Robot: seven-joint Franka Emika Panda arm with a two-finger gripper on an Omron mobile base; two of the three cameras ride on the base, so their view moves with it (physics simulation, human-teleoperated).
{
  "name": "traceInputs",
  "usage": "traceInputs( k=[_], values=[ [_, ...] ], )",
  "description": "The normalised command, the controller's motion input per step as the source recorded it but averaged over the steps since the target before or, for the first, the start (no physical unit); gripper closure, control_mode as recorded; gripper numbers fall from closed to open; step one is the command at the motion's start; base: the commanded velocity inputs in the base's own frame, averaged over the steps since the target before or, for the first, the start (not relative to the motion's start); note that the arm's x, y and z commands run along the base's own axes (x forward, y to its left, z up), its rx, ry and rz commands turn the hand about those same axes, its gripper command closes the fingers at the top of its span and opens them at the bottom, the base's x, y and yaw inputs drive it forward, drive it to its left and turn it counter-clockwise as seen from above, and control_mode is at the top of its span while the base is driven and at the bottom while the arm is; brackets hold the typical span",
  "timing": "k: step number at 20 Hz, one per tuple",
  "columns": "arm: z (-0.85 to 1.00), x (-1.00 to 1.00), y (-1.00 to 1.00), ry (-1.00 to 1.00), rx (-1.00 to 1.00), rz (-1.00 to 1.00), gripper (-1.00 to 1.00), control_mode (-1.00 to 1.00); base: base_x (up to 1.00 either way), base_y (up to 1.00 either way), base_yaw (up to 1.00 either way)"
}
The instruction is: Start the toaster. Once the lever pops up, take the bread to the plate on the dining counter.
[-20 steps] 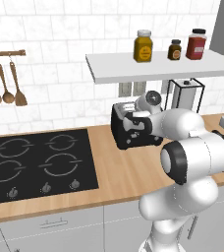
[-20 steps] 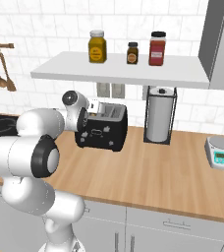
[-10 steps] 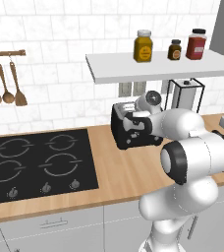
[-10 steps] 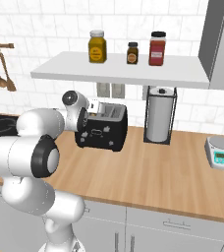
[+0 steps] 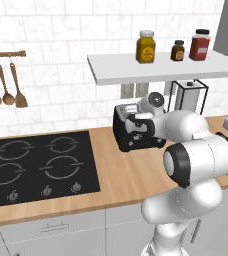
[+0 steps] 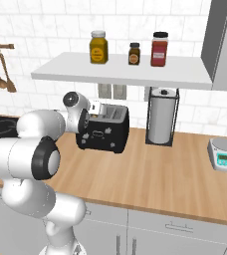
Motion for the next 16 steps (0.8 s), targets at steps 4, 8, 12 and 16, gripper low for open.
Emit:
traceInputs(
  k=[4, 8, 12, 16],
  values=[
    [0.0, 0.0, 0.0, 0.0, 0.0, 0.0, -1.0, -1.0, 0.0, 0.0, 0.0],
    [0.0, 0.0, 0.0, 0.0, 0.0, 0.0, -1.0, -1.0, 0.0, 0.0, 0.0],
    [0.0, 0.0, 0.0, 0.0, 0.0, 0.0, -1.0, -1.0, 0.0, 0.0, 0.0],
    [0.0, 0.0, 0.0, 0.0, 0.0, 0.0, -1.0, -1.0, 0.0, 0.0, 0.0]
  ],
)
